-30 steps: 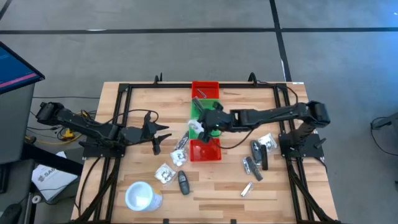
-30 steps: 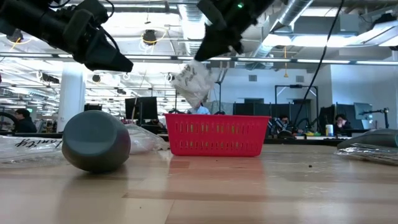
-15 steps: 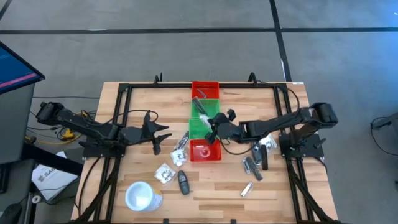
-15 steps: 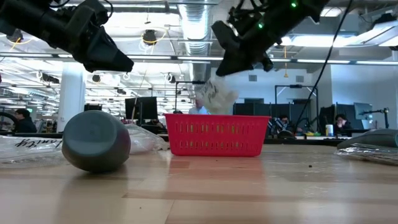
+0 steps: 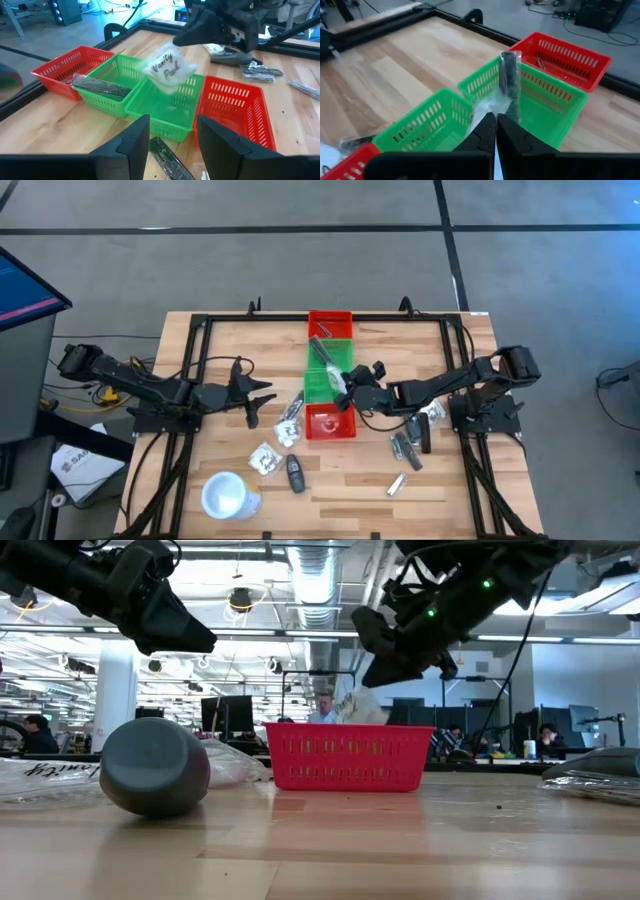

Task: Pick & Place Travel size toiletries
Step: Put the white cotton pack into the bottom green bin

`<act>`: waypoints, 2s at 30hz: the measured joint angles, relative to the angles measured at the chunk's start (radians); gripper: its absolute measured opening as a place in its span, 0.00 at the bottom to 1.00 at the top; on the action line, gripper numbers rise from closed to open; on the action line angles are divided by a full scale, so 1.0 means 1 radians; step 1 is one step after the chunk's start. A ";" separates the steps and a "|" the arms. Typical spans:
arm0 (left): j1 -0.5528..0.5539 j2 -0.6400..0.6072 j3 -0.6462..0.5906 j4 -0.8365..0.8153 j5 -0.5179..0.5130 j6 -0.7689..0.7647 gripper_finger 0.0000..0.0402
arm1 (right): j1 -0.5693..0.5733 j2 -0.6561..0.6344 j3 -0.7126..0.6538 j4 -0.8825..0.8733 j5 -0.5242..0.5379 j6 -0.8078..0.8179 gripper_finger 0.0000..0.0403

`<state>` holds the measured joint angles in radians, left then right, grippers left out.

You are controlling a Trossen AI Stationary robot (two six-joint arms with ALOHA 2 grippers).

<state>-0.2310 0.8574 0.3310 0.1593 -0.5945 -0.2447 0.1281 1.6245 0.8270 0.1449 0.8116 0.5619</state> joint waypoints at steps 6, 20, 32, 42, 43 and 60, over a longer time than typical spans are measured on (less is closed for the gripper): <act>0.000 0.000 0.000 0.006 0.000 -0.005 0.38 | 0.001 0.000 -0.072 0.130 0.007 -0.001 0.00; 0.000 0.000 0.000 0.018 0.000 -0.030 0.38 | 0.001 0.001 -0.158 0.280 0.055 0.022 0.00; 0.000 0.004 0.000 0.030 0.000 -0.030 0.38 | 0.001 0.068 -0.160 0.349 0.040 0.004 0.14; 0.000 0.075 0.000 0.037 0.000 -0.092 0.38 | 0.003 0.066 -0.161 0.424 0.035 -0.094 0.49; 0.000 0.085 0.000 0.040 0.000 -0.101 0.38 | 0.006 0.053 -0.161 0.424 0.035 -0.115 0.52; -0.049 0.353 0.000 0.121 0.244 -0.238 0.38 | 0.116 -0.156 -0.161 0.384 0.027 -0.402 0.62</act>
<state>-0.2800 1.2100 0.3309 0.2802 -0.3505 -0.4828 0.2436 1.4685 0.6662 0.5293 0.8387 0.1596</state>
